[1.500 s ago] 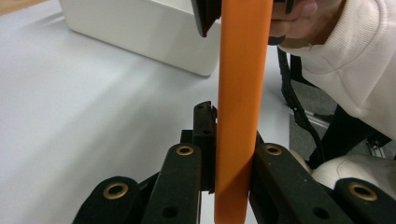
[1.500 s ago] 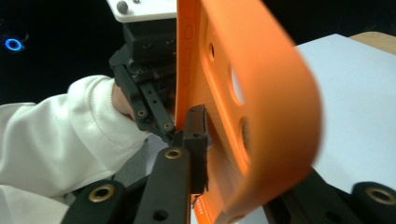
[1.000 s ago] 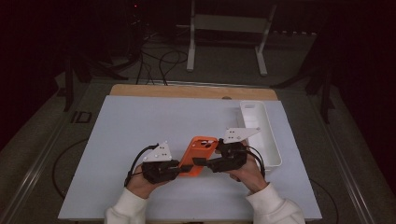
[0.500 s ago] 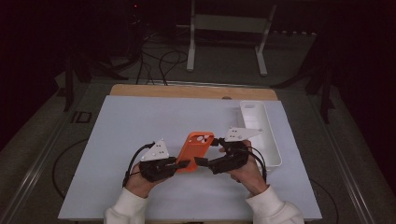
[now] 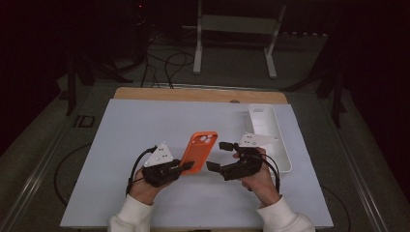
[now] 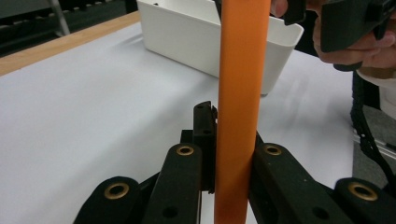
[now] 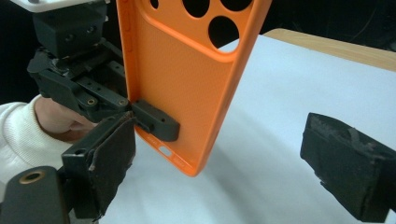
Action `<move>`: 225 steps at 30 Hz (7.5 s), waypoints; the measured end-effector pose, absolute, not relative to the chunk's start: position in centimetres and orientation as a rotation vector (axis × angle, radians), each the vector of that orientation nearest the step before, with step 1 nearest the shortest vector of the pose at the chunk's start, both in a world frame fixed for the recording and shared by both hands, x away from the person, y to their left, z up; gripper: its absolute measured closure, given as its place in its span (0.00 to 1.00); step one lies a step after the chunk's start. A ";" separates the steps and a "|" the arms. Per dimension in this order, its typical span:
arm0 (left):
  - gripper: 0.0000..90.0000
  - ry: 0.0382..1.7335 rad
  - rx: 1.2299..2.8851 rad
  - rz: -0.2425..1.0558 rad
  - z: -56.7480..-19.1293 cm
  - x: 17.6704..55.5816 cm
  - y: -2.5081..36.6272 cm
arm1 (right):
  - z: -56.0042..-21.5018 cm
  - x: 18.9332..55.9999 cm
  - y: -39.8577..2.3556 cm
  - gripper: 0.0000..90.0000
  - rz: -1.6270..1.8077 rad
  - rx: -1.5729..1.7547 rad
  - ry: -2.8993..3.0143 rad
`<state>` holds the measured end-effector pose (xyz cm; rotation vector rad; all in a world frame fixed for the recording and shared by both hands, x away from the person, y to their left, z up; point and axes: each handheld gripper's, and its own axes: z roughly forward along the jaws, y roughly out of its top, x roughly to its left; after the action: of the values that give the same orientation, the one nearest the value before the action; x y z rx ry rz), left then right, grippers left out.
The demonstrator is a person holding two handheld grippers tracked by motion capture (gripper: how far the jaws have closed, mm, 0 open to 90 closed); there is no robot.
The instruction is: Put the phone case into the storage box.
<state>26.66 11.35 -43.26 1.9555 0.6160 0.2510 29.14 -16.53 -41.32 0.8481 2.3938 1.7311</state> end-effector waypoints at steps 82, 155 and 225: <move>0.95 0.761 1.944 0.631 -45.1 25.8 9.1 | -38.4 30.9 -13.4 0.10 1.787 1.065 2.307; 0.01 0.823 1.893 0.556 -43.8 26.3 10.2 | -38.3 30.5 -11.1 0.18 1.621 1.102 2.223; 0.00 0.880 1.869 0.560 -42.3 27.1 15.0 | -35.9 34.5 -12.4 0.18 1.488 1.109 2.122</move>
<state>27.09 14.97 -42.28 1.8694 0.8799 0.5599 34.45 -12.39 -35.93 1.1090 2.1220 1.4876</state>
